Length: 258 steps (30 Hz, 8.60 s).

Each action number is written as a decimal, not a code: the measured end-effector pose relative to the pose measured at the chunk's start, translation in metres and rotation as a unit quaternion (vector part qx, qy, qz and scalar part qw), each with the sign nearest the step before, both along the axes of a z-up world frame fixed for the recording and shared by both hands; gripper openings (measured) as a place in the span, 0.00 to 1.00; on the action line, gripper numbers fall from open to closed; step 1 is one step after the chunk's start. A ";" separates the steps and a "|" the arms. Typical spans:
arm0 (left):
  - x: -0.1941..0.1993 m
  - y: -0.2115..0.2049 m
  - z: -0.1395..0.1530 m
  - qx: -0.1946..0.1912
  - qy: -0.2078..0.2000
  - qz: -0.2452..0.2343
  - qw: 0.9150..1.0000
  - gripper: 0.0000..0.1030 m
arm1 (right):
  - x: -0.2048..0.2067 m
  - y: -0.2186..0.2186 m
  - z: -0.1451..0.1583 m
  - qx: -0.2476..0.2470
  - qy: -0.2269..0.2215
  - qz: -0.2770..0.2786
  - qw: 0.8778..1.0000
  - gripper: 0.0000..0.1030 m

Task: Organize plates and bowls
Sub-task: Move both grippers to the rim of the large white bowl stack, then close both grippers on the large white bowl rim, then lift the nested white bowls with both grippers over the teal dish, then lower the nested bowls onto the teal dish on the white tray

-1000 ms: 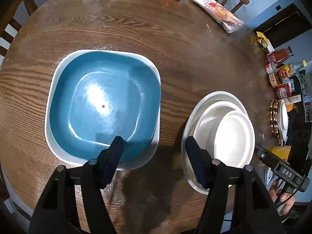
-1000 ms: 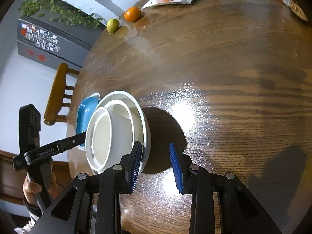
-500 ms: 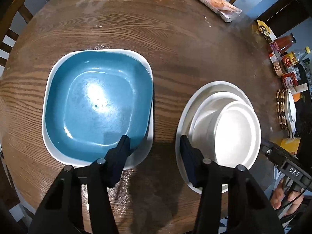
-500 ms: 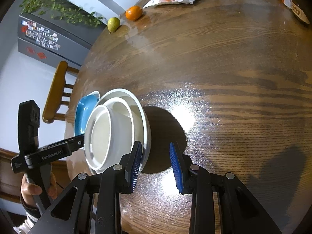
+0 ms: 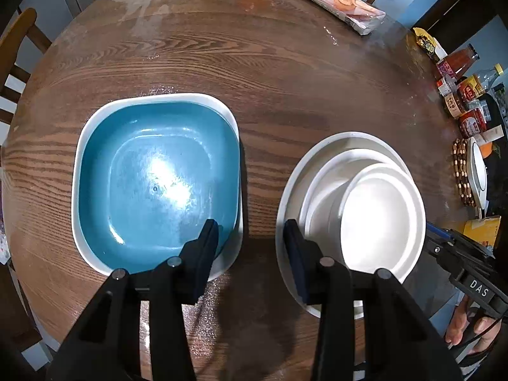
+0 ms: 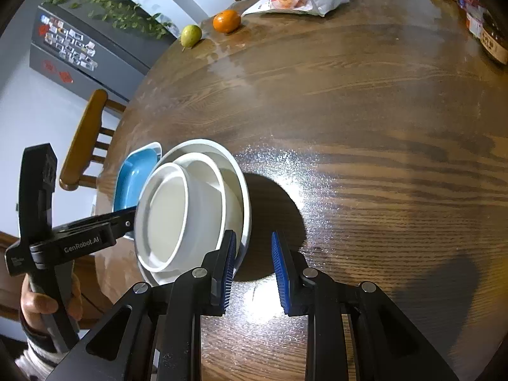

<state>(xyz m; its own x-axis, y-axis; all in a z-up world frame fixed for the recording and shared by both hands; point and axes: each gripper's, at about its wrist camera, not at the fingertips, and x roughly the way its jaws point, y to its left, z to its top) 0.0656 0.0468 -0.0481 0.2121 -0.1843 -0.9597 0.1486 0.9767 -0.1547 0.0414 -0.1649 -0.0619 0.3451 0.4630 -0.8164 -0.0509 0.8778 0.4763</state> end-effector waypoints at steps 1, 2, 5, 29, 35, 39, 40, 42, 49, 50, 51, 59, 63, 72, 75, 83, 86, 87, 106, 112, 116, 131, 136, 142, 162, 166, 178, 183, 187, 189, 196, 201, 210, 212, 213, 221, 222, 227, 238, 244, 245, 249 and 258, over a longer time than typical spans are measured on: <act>0.001 -0.001 0.000 0.002 -0.002 -0.003 1.000 0.39 | 0.000 0.002 0.001 -0.006 -0.003 0.002 1.000 0.24; 0.001 -0.002 0.000 0.003 -0.003 -0.004 1.000 0.39 | -0.001 0.003 0.002 -0.008 -0.005 0.004 1.000 0.21; 0.003 -0.005 -0.001 0.006 -0.007 -0.008 1.000 0.39 | 0.000 0.006 0.003 -0.016 -0.009 0.008 1.000 0.19; 0.005 -0.018 -0.002 0.036 -0.026 -0.029 0.999 0.26 | 0.001 0.010 0.005 -0.019 -0.015 0.013 1.000 0.12; 0.000 -0.019 -0.001 0.042 -0.035 -0.028 0.998 0.26 | 0.001 0.010 0.005 -0.023 -0.016 0.018 0.999 0.12; -0.004 -0.018 0.000 0.044 -0.043 -0.026 0.998 0.26 | 0.001 0.011 0.006 -0.029 -0.016 0.021 0.999 0.12; -0.004 -0.017 0.000 0.042 -0.043 -0.025 0.998 0.26 | 0.001 0.011 0.006 -0.030 -0.016 0.022 0.999 0.12; -0.004 -0.017 0.000 0.041 -0.045 -0.024 0.998 0.26 | 0.001 0.011 0.006 -0.034 -0.017 0.023 0.999 0.12; -0.007 -0.018 0.000 0.041 -0.051 -0.026 0.998 0.21 | 0.003 0.013 0.007 -0.038 -0.016 0.026 0.999 0.12; -0.008 -0.018 0.000 0.041 -0.053 -0.027 0.997 0.21 | 0.003 0.013 0.007 -0.039 -0.016 0.026 0.999 0.12; -0.008 -0.019 0.001 0.042 -0.054 -0.028 0.997 0.20 | 0.003 0.013 0.007 -0.039 -0.016 0.026 0.999 0.12; -0.008 -0.020 0.001 0.046 -0.055 -0.028 0.997 0.20 | 0.003 0.013 0.007 -0.041 -0.015 0.026 0.999 0.12; -0.009 -0.023 0.001 0.059 -0.060 -0.035 0.996 0.19 | 0.002 0.014 0.008 -0.038 -0.015 0.023 0.999 0.12; -0.005 -0.025 0.000 0.078 -0.055 -0.061 0.994 0.19 | 0.002 0.012 0.007 -0.030 -0.014 0.021 0.999 0.12; 0.001 -0.024 0.000 0.076 -0.039 -0.066 0.994 0.19 | 0.001 0.010 0.005 -0.017 -0.014 0.018 1.000 0.12; 0.005 -0.042 0.001 0.133 -0.023 -0.092 0.987 0.18 | 0.000 0.002 0.000 0.015 -0.014 0.013 1.000 0.12; 0.008 -0.045 0.001 0.146 -0.018 -0.095 0.984 0.18 | 0.001 0.000 -0.002 0.026 -0.013 0.012 0.999 0.12; 0.009 -0.046 0.002 0.149 -0.016 -0.096 0.984 0.18 | 0.001 0.000 -0.002 0.027 -0.013 0.012 0.999 0.12; 0.004 -0.052 0.004 0.165 -0.032 -0.105 0.980 0.05 | 0.004 -0.002 -0.005 0.041 -0.013 0.021 0.999 0.12; 0.011 -0.055 0.005 0.155 -0.035 -0.107 0.982 0.04 | 0.003 -0.003 -0.003 0.027 -0.018 0.013 0.999 0.12; 0.018 -0.057 0.004 0.139 -0.035 -0.108 0.984 0.04 | 0.003 -0.006 -0.002 0.023 -0.017 0.004 1.000 0.12; 0.017 -0.061 0.004 0.104 -0.063 -0.091 0.988 0.04 | 0.017 -0.010 0.004 -0.014 -0.002 0.007 1.000 0.12; 0.012 -0.055 0.004 0.078 -0.069 -0.079 0.991 0.03 | 0.015 -0.012 0.004 -0.014 -0.006 0.006 1.000 0.12; 0.000 -0.053 0.004 0.044 -0.081 -0.072 0.993 0.03 | 0.012 -0.018 0.004 -0.014 -0.008 -0.010 1.000 0.12; -0.003 -0.055 0.008 0.038 -0.097 -0.060 0.993 0.02 | 0.005 -0.023 0.008 -0.010 -0.014 -0.030 0.999 0.12; -0.003 -0.057 0.010 0.040 -0.100 -0.060 0.992 0.02 | 0.005 -0.024 0.011 -0.010 -0.016 -0.031 0.999 0.12; 0.002 -0.042 0.033 0.042 -0.123 -0.041 0.991 0.03 | 0.013 -0.013 0.036 -0.011 -0.044 -0.020 0.999 0.12; 0.003 -0.028 0.046 0.046 -0.133 -0.026 0.990 0.03 | 0.019 -0.001 0.047 -0.008 -0.056 -0.006 0.998 0.12; 0.003 -0.015 0.055 0.051 -0.140 -0.012 0.989 0.03 | 0.024 0.012 0.055 -0.005 -0.064 0.008 0.998 0.12; 0.004 -0.007 0.060 0.055 -0.143 -0.005 0.988 0.03 | 0.027 0.019 0.058 -0.002 -0.066 0.016 0.998 0.12; 0.000 0.028 0.073 0.072 -0.147 0.030 0.986 0.03 | 0.037 0.056 0.069 0.004 -0.077 0.052 0.996 0.12; -0.004 0.054 0.073 0.085 -0.139 0.057 0.985 0.03 | 0.042 0.083 0.069 0.007 -0.074 0.081 0.994 0.12; -0.008 0.089 0.051 0.112 -0.099 0.096 0.984 0.03 | 0.047 0.126 0.049 0.008 -0.043 0.127 0.991 0.12; -0.006 0.094 0.042 0.112 -0.082 0.103 0.985 0.03 | 0.049 0.134 0.042 0.007 -0.030 0.134 0.991 0.12; -0.004 0.097 0.039 0.112 -0.075 0.106 0.985 0.03 | 0.050 0.137 0.038 0.006 -0.024 0.137 0.990 0.12; 0.015 0.102 0.026 0.137 -0.046 0.098 0.985 0.03 | 0.069 0.149 0.022 -0.003 0.016 0.133 0.991 0.12; 0.018 0.101 0.025 0.141 -0.049 0.097 0.984 0.04 | 0.072 0.149 0.021 -0.002 0.019 0.130 0.991 0.12; 0.028 0.101 0.017 0.146 -0.056 0.096 0.983 0.04 | 0.081 0.153 0.015 -0.017 0.014 0.118 0.993 0.11; 0.035 0.106 0.016 0.131 -0.064 0.107 0.983 0.05 | 0.089 0.153 0.014 -0.014 0.007 0.113 0.994 0.11; 0.030 0.103 0.018 0.125 -0.079 0.114 0.982 0.05 | 0.089 0.155 0.014 -0.019 -0.001 0.115 0.993 0.12; 0.030 0.104 0.018 0.122 -0.081 0.116 0.982 0.05 | 0.088 0.155 0.015 -0.022 -0.004 0.115 0.993 0.12; 0.028 0.104 0.018 0.122 -0.086 0.118 0.982 0.05 | 0.086 0.159 0.017 -0.038 -0.015 0.119 0.992 0.12; 0.026 0.109 0.018 0.109 -0.091 0.128 0.981 0.09 | 0.085 0.162 0.020 -0.057 -0.024 0.118 0.991 0.12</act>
<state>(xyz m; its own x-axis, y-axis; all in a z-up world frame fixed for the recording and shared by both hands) 0.0918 0.1556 -0.0298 0.3971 0.1031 -0.9120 -0.1007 0.9926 0.0684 0.1261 -0.0027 -0.0421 0.2772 0.4419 -0.8532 -0.2819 0.8863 0.3675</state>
